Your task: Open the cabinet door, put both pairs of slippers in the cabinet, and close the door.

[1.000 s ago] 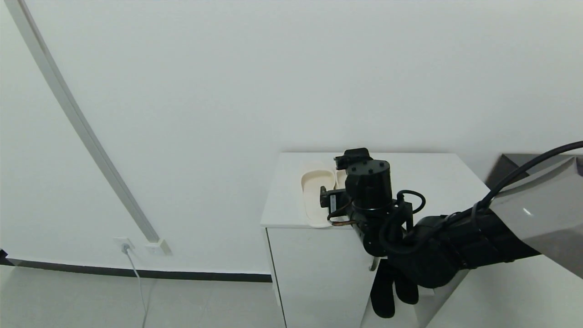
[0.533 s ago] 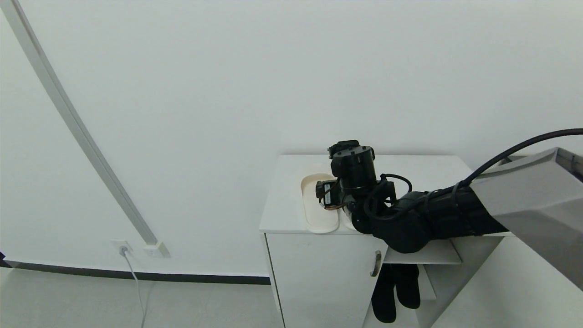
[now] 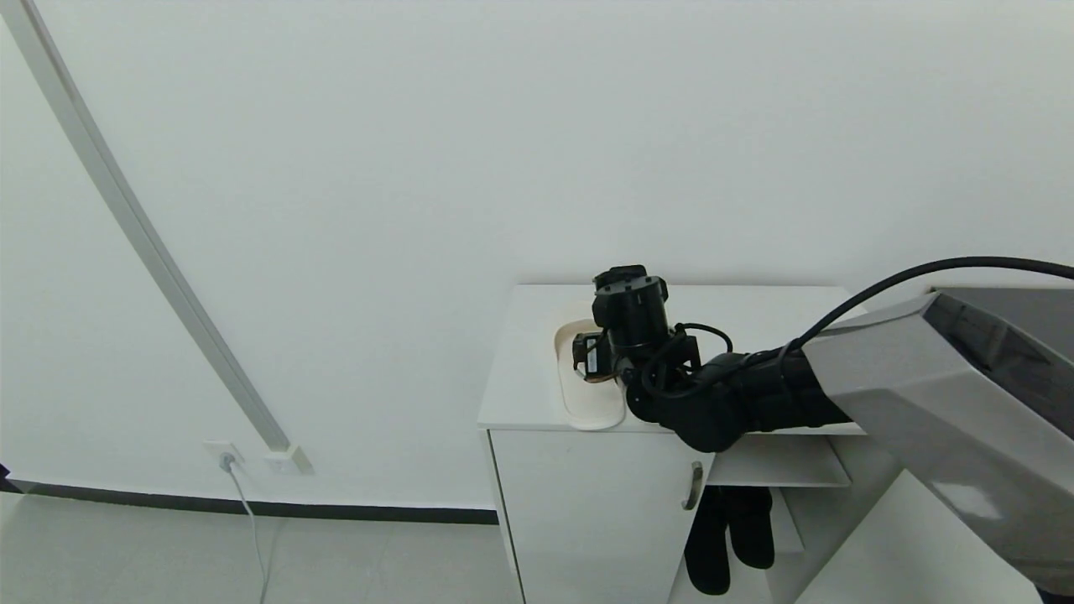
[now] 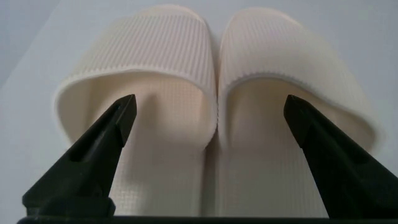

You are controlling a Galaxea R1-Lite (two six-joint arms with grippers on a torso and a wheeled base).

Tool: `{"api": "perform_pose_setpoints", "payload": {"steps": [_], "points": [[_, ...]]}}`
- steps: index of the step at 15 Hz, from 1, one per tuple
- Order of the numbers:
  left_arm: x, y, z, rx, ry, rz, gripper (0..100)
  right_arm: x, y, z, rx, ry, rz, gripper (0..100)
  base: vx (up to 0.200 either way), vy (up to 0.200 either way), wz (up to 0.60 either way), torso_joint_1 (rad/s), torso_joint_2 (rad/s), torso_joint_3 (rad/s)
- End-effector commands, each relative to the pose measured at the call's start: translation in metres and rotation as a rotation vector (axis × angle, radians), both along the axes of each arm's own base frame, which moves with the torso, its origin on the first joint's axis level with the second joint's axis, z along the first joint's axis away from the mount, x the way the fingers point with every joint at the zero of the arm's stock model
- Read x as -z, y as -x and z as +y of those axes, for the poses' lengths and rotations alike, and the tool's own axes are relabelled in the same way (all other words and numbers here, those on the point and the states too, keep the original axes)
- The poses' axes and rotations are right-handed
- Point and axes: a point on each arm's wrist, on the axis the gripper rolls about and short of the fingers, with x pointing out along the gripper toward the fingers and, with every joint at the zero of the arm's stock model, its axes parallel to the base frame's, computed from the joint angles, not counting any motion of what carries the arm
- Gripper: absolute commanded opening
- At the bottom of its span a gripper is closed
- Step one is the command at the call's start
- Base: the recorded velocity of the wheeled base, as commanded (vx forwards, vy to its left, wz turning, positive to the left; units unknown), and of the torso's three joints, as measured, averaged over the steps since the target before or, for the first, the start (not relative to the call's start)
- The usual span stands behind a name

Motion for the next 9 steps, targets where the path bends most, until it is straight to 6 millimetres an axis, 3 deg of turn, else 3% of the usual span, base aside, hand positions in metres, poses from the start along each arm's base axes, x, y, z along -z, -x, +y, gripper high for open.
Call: {"api": "perform_pose_setpoints", "payload": {"steps": [1, 9], "points": [[0.0, 0.0, 0.0, 0.001, 0.0, 0.001, 0, 0.011, -0.007, 0.003, 0.003, 0.007, 0.009, 100, 0.0, 0.0, 0.0, 0.0, 0.0, 0.0], [0.0, 0.0, 0.0, -0.001, 0.0, 0.001, 0, 0.02, -0.037, 0.008, 0.033, -0.016, -0.04, 100, 0.0, 0.0, 0.0, 0.0, 0.0, 0.0]]}}
